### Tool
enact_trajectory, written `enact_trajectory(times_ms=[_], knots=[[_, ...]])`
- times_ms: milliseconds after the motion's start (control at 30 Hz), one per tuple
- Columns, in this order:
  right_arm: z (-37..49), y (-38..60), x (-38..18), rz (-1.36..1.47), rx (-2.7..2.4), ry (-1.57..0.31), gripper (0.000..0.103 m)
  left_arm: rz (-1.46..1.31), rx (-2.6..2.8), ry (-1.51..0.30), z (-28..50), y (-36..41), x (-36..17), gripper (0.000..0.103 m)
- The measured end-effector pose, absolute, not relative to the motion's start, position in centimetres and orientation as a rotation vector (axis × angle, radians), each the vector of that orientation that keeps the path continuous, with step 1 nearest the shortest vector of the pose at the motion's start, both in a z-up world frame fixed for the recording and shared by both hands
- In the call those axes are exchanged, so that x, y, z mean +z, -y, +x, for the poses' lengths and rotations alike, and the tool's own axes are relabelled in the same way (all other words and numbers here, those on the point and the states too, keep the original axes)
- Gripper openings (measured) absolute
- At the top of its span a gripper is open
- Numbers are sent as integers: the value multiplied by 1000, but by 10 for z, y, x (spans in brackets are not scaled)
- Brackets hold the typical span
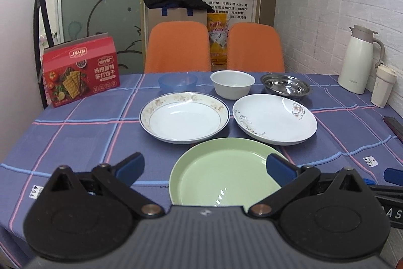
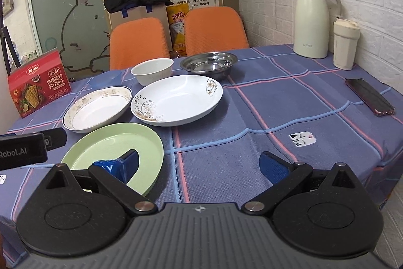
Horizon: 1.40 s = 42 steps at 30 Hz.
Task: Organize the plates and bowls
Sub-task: 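Close the left tool on the rim of the light green plate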
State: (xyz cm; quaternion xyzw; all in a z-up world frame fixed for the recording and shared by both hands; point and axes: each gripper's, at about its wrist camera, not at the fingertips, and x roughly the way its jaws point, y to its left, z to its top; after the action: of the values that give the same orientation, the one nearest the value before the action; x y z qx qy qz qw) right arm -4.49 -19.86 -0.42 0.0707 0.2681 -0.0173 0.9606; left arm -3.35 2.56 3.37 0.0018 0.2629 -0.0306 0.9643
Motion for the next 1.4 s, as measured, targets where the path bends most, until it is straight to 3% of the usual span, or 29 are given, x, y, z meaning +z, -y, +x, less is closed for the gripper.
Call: enact_trajectory(times_ms=[1400], knots=[[33,162,-55,70,167,-746,91,-41,-21,-807,57,-64,-23,103]])
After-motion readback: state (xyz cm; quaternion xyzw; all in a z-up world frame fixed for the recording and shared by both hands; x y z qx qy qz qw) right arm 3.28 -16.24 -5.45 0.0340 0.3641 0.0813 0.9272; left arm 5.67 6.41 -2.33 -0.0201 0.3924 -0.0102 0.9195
